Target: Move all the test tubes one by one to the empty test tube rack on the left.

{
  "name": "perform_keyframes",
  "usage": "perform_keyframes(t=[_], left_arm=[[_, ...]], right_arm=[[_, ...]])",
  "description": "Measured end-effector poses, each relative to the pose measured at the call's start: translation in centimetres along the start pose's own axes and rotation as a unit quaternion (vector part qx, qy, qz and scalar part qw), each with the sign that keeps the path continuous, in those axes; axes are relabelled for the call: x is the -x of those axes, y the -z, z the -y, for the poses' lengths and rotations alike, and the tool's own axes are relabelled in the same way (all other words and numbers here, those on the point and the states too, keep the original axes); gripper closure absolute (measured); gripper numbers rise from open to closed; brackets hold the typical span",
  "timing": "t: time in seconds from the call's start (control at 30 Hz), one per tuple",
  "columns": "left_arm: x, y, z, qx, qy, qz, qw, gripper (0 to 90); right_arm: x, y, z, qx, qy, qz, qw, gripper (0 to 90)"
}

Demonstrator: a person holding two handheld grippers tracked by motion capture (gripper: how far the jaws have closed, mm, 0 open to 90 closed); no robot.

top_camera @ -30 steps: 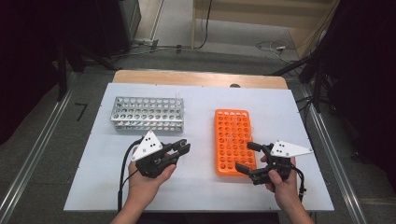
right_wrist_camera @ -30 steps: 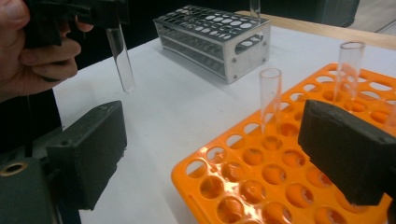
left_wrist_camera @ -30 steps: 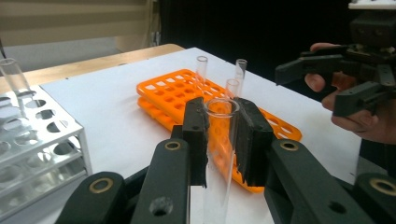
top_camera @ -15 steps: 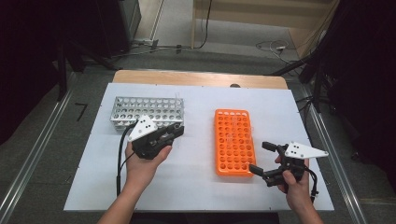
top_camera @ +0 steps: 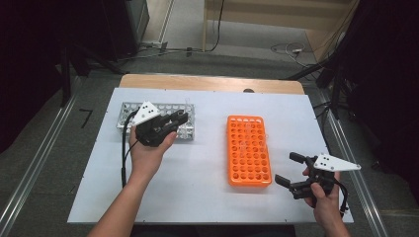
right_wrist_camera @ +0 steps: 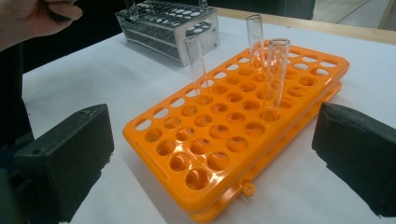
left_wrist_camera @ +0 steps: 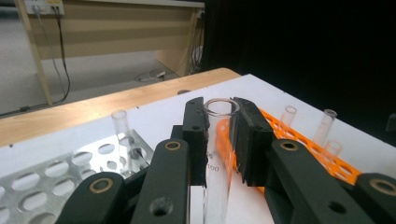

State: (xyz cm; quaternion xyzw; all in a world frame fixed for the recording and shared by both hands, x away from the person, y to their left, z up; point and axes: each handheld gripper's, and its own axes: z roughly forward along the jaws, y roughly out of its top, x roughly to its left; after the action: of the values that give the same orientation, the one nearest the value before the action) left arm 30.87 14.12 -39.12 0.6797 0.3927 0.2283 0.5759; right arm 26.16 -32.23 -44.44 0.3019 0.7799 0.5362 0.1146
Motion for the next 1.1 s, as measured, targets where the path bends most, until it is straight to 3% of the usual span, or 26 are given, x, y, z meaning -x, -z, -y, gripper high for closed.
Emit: perform_keyframes(t=[0.6, 0.93, 1.1], left_arm=[[-4.0, -3.4, -2.4, 0.008, 0.003, -0.052, 0.9986, 75.8], [-5.7, -5.9, -2.3, 0.002, -0.001, -0.082, 0.9966, 75.8], [-6.4, -7.0, -2.1, 0.000, 0.009, -0.094, 0.9955, 75.8]], right_arm=[[0.3, -0.2, 0.3, 0.000, -0.003, 0.001, 1.0000, 0.0], [0.4, -0.1, 0.4, 0.002, -0.009, -0.002, 1.0000, 0.0], [0.5, -0.1, 0.4, 0.003, -0.010, -0.004, 0.9999, 0.0]])
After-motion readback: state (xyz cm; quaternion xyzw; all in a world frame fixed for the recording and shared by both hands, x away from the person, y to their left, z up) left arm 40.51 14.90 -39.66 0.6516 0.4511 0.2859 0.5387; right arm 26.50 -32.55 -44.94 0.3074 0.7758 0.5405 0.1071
